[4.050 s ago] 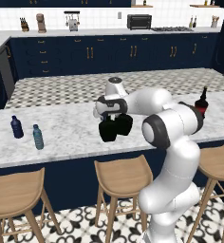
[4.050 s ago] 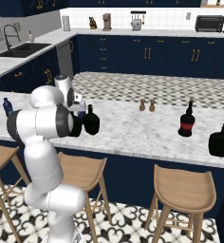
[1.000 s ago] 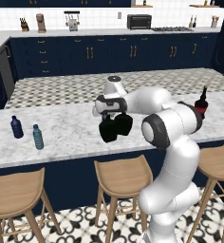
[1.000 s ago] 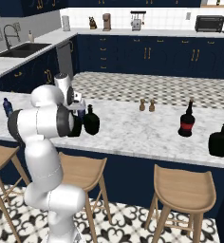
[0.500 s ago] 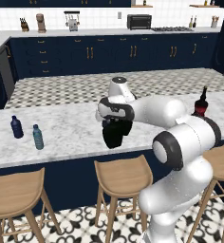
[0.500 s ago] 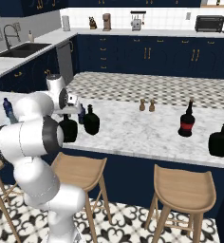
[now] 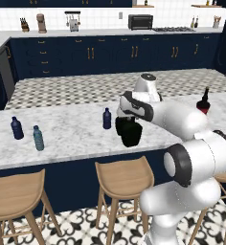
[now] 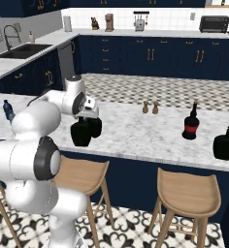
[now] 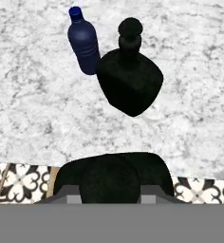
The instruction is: Move the plastic bottles in the middle to the plastics group, and the glass bottles in the middle to the glass group.
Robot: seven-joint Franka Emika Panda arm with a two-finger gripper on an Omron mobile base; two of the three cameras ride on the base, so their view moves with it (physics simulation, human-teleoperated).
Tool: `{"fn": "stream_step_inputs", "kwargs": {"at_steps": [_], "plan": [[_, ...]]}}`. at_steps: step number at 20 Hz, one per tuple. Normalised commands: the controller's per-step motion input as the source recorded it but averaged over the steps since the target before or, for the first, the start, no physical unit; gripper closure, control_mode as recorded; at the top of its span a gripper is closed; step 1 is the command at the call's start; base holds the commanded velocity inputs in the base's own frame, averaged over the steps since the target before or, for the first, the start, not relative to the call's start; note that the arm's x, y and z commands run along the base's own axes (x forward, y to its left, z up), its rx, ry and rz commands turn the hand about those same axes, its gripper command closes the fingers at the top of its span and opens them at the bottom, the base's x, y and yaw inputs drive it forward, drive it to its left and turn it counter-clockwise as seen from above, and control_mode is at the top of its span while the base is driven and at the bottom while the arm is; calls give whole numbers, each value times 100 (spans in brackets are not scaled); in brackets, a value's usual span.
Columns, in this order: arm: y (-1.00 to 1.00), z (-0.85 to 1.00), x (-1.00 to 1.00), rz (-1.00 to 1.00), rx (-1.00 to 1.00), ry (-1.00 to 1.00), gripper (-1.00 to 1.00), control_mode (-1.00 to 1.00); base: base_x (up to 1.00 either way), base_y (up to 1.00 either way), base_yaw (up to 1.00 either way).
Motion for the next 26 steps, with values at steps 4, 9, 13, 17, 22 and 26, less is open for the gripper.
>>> {"fn": "stream_step_inputs", "kwargs": {"at_steps": [4, 9, 13, 17, 22, 26], "plan": [[-94, 0, 0, -10, 2, 0, 100, -100, 0, 0, 0], [-100, 0, 0, -9, 0, 0, 100, -100, 0, 0, 0], [-99, 3, 0, -12, 0, 0, 100, -100, 0, 0, 0], [-100, 11, 1, -11, 0, 0, 100, -100, 0, 0, 0], [-100, 15, 13, -14, 0, 0, 100, -100, 0, 0, 0], [-100, 14, 15, -16, 0, 0, 100, -100, 0, 0, 0]]}}
